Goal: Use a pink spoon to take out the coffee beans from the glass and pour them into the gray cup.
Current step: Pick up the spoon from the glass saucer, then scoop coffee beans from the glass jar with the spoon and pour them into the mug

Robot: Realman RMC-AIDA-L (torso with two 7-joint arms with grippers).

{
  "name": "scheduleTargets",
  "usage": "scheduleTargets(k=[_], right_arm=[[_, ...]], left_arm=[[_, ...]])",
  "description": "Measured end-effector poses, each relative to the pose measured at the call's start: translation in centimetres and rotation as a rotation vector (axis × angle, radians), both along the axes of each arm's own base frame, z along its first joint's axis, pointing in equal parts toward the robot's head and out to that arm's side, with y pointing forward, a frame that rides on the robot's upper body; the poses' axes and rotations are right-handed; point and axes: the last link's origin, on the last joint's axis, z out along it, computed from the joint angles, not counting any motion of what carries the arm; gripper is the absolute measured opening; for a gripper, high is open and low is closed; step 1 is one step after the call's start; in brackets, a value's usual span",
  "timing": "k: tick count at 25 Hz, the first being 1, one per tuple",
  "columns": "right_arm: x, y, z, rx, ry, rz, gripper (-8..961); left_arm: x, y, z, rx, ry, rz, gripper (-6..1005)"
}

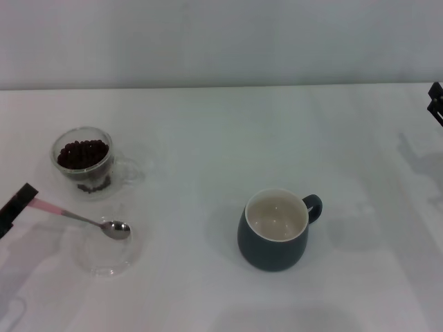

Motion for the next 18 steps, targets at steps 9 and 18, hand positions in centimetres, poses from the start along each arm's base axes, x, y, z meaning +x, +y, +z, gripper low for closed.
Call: scheduleTargets(k=[9, 18], right_arm=[[0.0, 0.1, 0.2, 0.009, 0.002, -0.003, 876], [0.1, 0.1, 0.2, 0.013, 0.003, -0.004, 876]], left_arm=[[0.6, 0.0, 3.0, 0.031, -0.067, -0.088, 137], [0.0, 0.9, 10.2, 0.181, 0.034, -0.167, 137]])
